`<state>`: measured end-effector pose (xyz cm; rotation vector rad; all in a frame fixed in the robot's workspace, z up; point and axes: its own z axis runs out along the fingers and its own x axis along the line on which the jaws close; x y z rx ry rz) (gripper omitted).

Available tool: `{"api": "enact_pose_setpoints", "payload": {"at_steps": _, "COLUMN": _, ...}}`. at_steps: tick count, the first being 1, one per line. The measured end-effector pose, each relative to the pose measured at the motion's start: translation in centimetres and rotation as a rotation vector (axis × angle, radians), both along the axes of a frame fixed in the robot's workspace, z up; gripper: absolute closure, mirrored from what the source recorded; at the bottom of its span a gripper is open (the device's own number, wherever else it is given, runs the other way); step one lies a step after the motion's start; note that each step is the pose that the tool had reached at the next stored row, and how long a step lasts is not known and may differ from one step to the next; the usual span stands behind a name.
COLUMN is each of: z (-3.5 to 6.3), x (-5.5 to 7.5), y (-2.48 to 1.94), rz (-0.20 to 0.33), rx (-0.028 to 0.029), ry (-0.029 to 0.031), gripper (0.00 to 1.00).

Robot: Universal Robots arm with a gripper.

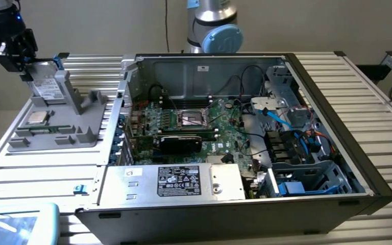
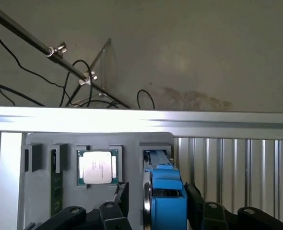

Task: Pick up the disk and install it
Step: 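Pick up the disk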

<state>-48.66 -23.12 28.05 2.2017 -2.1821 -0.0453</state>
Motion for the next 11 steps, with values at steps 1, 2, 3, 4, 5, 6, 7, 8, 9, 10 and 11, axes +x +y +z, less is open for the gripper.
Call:
{"api": "enact_pose_setpoints", "payload": {"at_steps": 1, "z": -0.02, "x": 0.01, "y": 0.02, "rz": 0.000, "rx": 0.0004, "ry": -0.0001, "gripper": 0.42}}
{"api": "enact_pose_setpoints", "payload": {"at_steps": 2, "z": -0.03, "x": 0.00, "y": 0.07, "rz": 0.000, "rx": 0.0006, "ry": -0.0001, "gripper": 0.42}}
{"api": "enact_pose_setpoints", "payload": {"at_steps": 3, "z": -0.03, "x": 0.00, "y": 0.07, "rz": 0.000, "rx": 0.0013, "ry": 0.0001, "gripper": 0.42}}
{"api": "enact_pose_setpoints", "payload": {"at_steps": 4, "z": -0.04, "x": 0.00, "y": 0.07, "rz": 0.000, "rx": 0.0027, "ry": 0.0001, "gripper": 0.42}}
{"api": "enact_pose_setpoints", "payload": {"at_steps": 5, "z": -0.05, "x": 0.00, "y": 0.08, "rz": 0.000, "rx": 0.0045, "ry": 0.0000, "gripper": 0.42}}
{"api": "enact_pose_setpoints", "payload": {"at_steps": 6, "z": -0.07, "x": 0.01, "y": 0.08, "rz": 0.000, "rx": 0.0068, "ry": 0.0000, "gripper": 0.42}}
{"api": "enact_pose_setpoints", "payload": {"at_steps": 7, "z": -0.08, "x": 0.01, "y": 0.08, "rz": 0.000, "rx": 0.0087, "ry": -0.0001, "gripper": 0.42}}
{"api": "enact_pose_setpoints", "payload": {"at_steps": 8, "z": -0.09, "x": 0.00, "y": 0.08, "rz": 0.000, "rx": 0.0106, "ry": -0.0001, "gripper": 0.42}}
{"api": "enact_pose_setpoints", "payload": {"at_steps": 9, "z": -0.10, "x": 0.00, "y": 0.08, "rz": 0.000, "rx": 0.0117, "ry": -0.0001, "gripper": 0.42}}
{"api": "enact_pose_setpoints", "payload": {"at_steps": 10, "z": -0.10, "x": 0.00, "y": 0.08, "rz": 0.000, "rx": 0.0117, "ry": -0.0001, "gripper": 0.42}}
{"api": "enact_pose_setpoints", "payload": {"at_steps": 11, "z": -0.12, "x": 0.00, "y": 0.09, "rz": 0.000, "rx": 0.0117, "ry": 0.0000, "gripper": 0.42}}
